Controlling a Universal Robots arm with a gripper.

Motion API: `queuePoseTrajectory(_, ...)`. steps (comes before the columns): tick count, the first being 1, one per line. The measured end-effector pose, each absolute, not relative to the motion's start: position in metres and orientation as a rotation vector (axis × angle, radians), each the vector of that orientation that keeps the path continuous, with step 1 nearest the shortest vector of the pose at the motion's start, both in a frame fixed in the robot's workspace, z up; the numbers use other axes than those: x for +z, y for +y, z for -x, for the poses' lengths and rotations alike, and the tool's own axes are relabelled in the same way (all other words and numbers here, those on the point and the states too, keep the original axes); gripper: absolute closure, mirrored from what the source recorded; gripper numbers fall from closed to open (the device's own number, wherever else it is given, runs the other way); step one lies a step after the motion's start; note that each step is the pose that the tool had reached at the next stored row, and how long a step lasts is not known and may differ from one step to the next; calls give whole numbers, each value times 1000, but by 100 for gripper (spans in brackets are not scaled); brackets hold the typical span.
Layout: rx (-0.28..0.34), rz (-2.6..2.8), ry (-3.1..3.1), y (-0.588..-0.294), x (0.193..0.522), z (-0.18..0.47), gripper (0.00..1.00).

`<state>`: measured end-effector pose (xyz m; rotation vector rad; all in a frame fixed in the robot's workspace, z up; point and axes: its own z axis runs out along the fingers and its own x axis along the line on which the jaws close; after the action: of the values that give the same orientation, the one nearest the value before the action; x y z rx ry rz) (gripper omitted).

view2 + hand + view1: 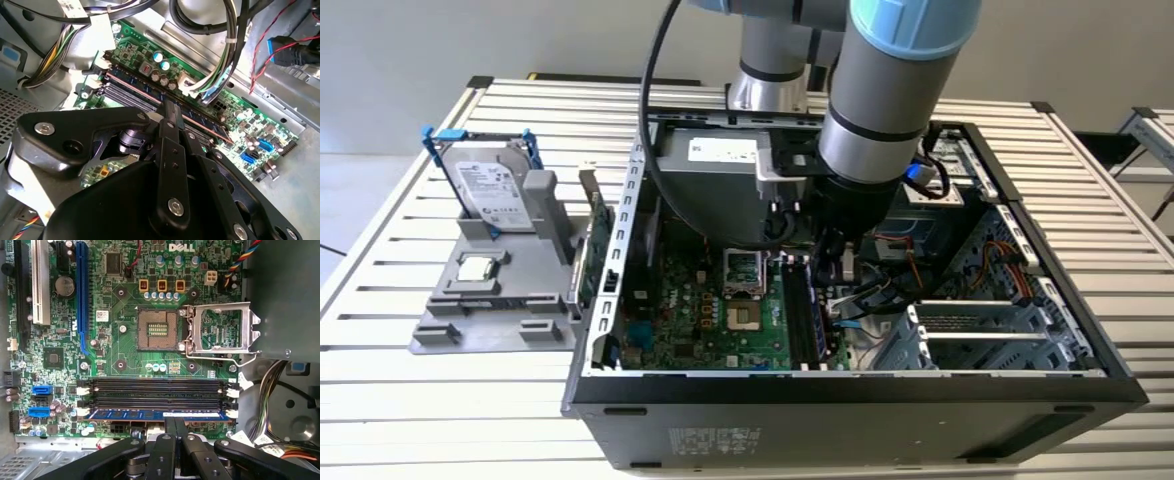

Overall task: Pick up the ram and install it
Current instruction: 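Press down the ram until it locks into place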

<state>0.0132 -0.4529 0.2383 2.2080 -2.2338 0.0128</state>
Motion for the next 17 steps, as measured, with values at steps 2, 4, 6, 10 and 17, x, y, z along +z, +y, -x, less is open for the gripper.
queuePoseTrajectory(2, 13, -2208, -2234, -453, 236, -13, 100)
queuePoseTrajectory(4, 13, -2208, -2234, -453, 234, -13, 100)
queuePoseTrajectory(6, 12, -2208, -2234, -453, 232, -13, 100)
queuePoseTrajectory(10, 12, -2208, -2234, -453, 229, -13, 100)
queuePoseTrajectory(17, 13, -2208, -2234, -453, 224, -13, 100)
